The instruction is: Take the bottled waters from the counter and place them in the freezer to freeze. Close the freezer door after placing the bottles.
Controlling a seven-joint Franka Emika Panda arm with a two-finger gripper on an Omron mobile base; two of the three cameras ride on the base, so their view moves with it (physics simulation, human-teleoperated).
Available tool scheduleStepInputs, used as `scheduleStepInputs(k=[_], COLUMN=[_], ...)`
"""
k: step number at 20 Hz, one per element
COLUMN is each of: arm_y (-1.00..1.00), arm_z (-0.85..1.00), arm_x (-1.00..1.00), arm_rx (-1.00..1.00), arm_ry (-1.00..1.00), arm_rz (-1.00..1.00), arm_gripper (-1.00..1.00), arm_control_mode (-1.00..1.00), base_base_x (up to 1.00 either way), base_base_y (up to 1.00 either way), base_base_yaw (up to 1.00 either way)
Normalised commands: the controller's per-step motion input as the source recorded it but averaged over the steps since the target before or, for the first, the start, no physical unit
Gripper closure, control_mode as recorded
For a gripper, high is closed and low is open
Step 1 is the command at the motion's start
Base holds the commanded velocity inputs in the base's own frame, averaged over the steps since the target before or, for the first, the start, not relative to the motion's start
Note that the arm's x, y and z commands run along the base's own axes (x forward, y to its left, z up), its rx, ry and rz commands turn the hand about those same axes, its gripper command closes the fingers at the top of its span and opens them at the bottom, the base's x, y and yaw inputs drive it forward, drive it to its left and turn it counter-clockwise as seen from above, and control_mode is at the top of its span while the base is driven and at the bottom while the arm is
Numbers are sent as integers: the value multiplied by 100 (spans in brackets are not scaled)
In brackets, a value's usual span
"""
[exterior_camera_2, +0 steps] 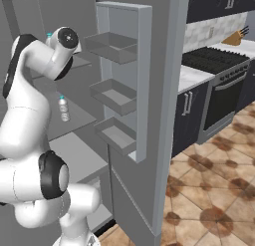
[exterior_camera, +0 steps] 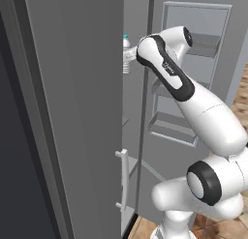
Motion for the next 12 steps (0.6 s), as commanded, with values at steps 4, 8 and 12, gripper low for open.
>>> scheduleStepInputs(k=[4, 8, 12], arm_y=[15, 15, 20], arm_z=[-1, -5, -13], arm_x=[29, 28, 25], arm_rx=[0, 0, -1], arm_ry=[0, -2, -6], arm_rz=[0, 1, 2], arm_gripper=[100, 100, 100], arm_control_mode=[-100, -100, -100], base_base_x=[0, 0, 0], base_base_y=[0, 0, 0], base_base_yaw=[0, 0, 0])
